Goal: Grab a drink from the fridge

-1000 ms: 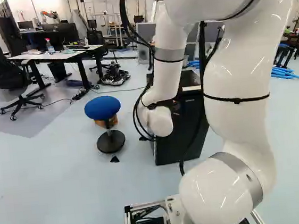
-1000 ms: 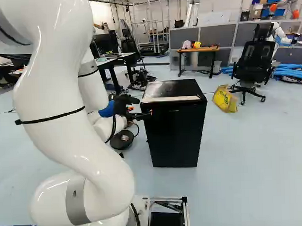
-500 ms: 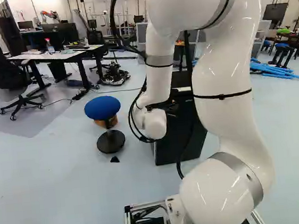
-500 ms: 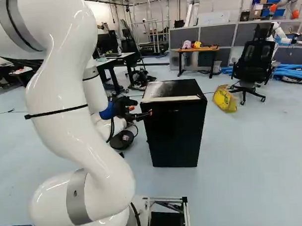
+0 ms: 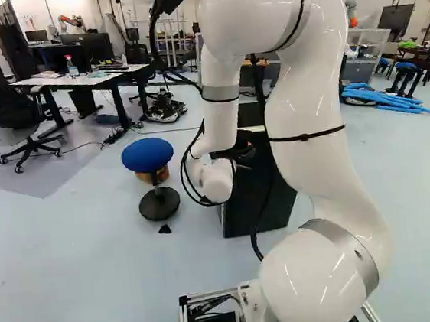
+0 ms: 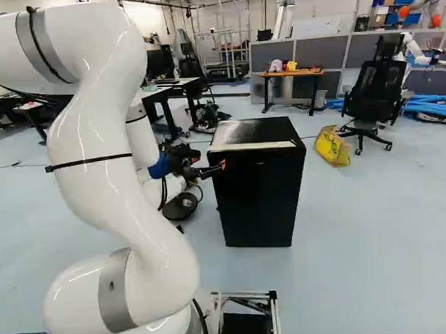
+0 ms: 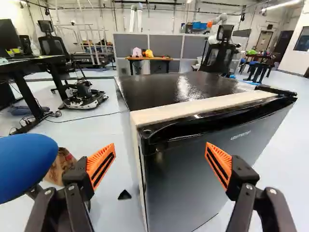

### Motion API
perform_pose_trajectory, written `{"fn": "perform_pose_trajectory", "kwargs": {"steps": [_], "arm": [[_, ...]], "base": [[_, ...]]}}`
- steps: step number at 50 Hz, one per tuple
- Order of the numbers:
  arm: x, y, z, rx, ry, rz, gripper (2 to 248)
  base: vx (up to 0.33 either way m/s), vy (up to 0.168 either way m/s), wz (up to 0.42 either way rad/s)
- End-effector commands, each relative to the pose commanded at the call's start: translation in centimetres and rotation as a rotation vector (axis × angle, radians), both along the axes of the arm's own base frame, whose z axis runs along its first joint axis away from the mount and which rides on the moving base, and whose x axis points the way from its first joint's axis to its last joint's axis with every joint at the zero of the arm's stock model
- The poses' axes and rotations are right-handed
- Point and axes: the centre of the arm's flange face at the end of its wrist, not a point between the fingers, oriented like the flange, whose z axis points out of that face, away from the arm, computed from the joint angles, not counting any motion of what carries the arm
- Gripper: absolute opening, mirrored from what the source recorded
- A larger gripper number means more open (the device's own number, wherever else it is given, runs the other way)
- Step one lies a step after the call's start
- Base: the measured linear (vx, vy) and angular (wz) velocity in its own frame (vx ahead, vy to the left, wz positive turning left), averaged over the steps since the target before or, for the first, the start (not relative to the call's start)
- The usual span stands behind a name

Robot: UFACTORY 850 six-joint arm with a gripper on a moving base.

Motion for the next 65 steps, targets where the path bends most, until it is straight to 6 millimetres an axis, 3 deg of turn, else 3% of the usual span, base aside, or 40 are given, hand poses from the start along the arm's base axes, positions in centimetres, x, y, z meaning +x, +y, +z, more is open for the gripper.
{"fn": "perform_pose_trajectory", "kwargs": {"steps": [65], "arm": [[1.3, -0.4, -0.2, 0.003, -0.017, -0.091, 247]], "base": [[0.0, 0.0, 0.0]]}}
